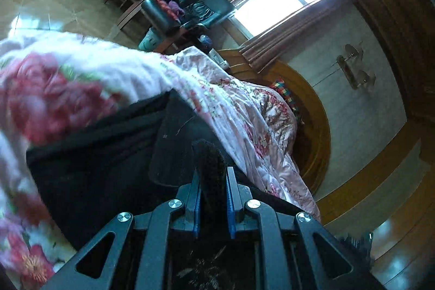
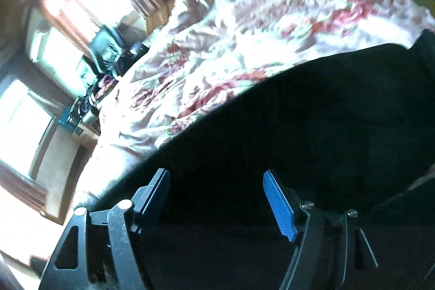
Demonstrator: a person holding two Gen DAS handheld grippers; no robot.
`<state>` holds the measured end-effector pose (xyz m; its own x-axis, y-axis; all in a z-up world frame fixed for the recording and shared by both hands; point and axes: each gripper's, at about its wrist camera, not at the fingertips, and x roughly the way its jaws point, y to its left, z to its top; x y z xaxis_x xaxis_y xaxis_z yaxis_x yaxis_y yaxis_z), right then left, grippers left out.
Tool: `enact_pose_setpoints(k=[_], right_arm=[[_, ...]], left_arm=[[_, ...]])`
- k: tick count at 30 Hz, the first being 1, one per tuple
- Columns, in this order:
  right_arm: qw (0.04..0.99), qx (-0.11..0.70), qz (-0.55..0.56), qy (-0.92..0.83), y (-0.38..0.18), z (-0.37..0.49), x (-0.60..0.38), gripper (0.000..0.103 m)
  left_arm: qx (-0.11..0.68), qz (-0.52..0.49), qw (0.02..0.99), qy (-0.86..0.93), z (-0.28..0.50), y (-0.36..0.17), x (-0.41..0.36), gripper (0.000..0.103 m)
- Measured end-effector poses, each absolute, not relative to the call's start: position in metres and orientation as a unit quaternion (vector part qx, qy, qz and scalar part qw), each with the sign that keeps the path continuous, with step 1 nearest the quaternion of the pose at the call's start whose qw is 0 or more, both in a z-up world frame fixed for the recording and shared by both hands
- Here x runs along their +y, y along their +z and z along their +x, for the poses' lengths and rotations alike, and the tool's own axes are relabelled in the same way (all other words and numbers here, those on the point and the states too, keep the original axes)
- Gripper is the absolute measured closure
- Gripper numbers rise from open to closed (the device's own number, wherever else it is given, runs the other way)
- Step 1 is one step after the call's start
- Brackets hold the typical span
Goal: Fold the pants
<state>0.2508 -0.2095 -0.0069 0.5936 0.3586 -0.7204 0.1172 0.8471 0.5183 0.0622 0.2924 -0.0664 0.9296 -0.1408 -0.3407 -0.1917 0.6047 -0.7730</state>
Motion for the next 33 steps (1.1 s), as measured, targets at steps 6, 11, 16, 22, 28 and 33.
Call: enact_pose_setpoints(k=[6, 11, 16, 22, 28, 33], right_arm=[[0.788, 0.506, 0.350, 0.004, -0.027, 0.302, -0.197, 0.031], [0.748, 0.519, 0.414, 0.009, -0.055, 0.298, -0.214, 0.075], [0.770, 0.467, 0.423, 0.101, -0.044, 0.246, -0.224, 0.094], [0.818, 0.398, 0.373, 0.183, -0.024, 0.157, -0.218, 0.094], [0.835, 0.404, 0.330, 0.174, -0.063, 0.099, -0.208, 0.094], [0.816, 0.416, 0.362, 0.173, -0.097, 0.096, -0.215, 0.095]], left_arm=[[0.185, -0.451, 0.873, 0.012, 0.057, -0.069, 0.294, 0.089], [0.175, -0.461, 0.870, 0.002, 0.054, -0.069, 0.297, 0.089], [0.140, -0.497, 0.856, -0.011, 0.049, -0.072, 0.311, 0.089], [0.110, -0.517, 0.849, -0.007, 0.037, -0.073, 0.320, 0.089], [0.104, -0.594, 0.797, 0.001, 0.022, -0.099, 0.324, 0.074], [0.095, -0.599, 0.795, 0.008, 0.004, -0.096, 0.319, 0.033]])
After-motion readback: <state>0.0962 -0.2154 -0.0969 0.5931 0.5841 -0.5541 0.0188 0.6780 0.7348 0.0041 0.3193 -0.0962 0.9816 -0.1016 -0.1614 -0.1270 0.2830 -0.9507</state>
